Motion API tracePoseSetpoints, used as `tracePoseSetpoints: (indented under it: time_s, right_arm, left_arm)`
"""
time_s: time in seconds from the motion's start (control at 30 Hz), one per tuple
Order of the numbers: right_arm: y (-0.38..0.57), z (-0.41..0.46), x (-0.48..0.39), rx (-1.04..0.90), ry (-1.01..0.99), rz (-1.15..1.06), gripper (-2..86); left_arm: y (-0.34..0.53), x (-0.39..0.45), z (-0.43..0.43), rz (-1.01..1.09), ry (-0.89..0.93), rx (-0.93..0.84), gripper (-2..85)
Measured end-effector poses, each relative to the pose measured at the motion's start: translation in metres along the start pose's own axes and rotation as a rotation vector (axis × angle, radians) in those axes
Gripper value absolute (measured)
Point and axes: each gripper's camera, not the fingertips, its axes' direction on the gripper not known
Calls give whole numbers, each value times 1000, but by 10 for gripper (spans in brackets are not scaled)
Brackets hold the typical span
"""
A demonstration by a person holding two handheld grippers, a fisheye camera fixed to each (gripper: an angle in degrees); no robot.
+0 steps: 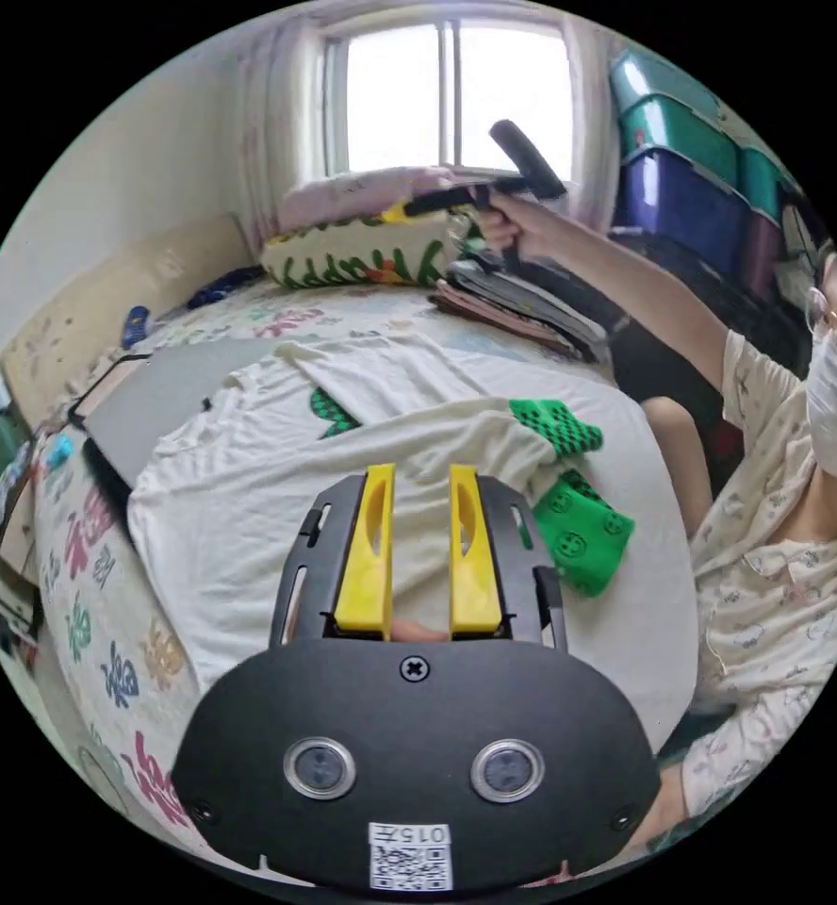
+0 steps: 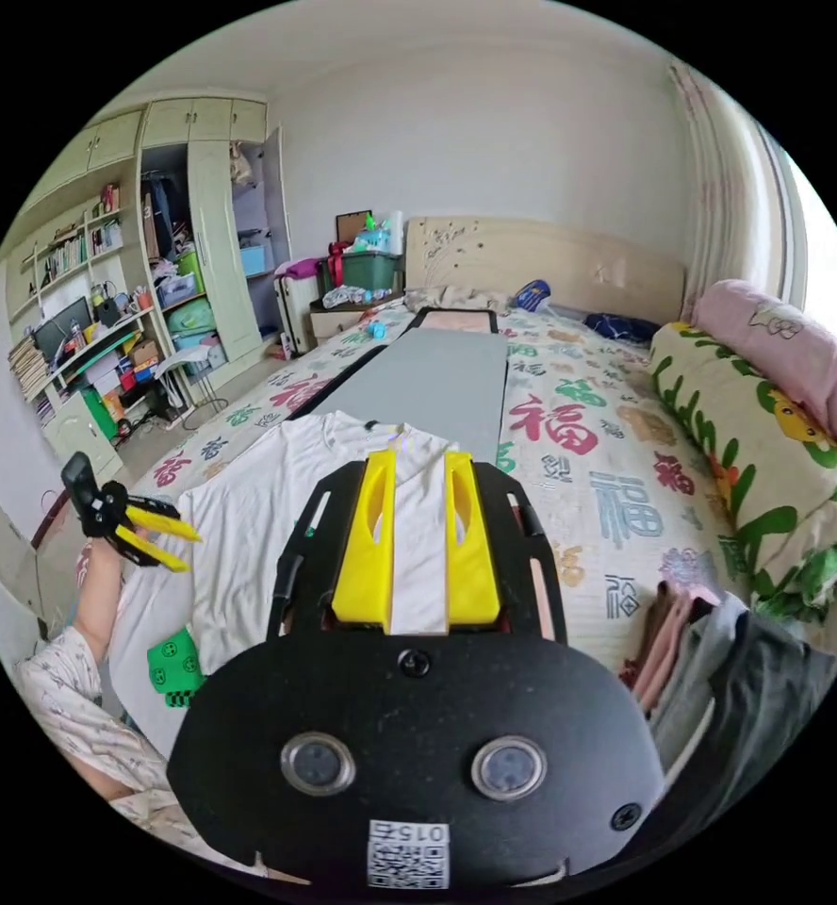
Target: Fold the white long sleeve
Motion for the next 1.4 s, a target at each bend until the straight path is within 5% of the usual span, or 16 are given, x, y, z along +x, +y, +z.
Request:
tracePoseSetpoints:
  time_s: [0.1, 0.2, 0.47, 0.7, 0.83, 1.0, 1.17, 1.4]
  right_arm:
    - [-37, 59, 17, -58, -41, -36, 100]
    - [-70, 113, 25, -106, -28, -65, 108]
    - [-143, 185, 57, -343, 56, -80, 172]
    - [-162, 165, 78, -374, 25, -65, 88]
    - [-153, 125, 70, -350, 29, -138, 36]
    - [-133, 3, 82, -135, -27, -150, 34]
    - [-45, -191, 102, 71, -237, -260, 32]
    - [129, -314, 117, -60, -554, -452, 34]
  left_arm:
    - [13, -84, -52, -185, -231, 139, 86]
    - [-2, -188, -41, -338, -446, -40, 102]
    - [-6, -381, 21, -589, -496, -271, 145]
    - [-13, -393, -2, -577, -427, -278, 63]
    - [-46, -346, -32, -480, -599, -267, 25]
    - [-77, -243, -146, -352, -713, 3, 16]
    - [-43, -49, -310, -161, -582, 266, 14]
    - [136, 205, -368, 35, -365, 286, 12]
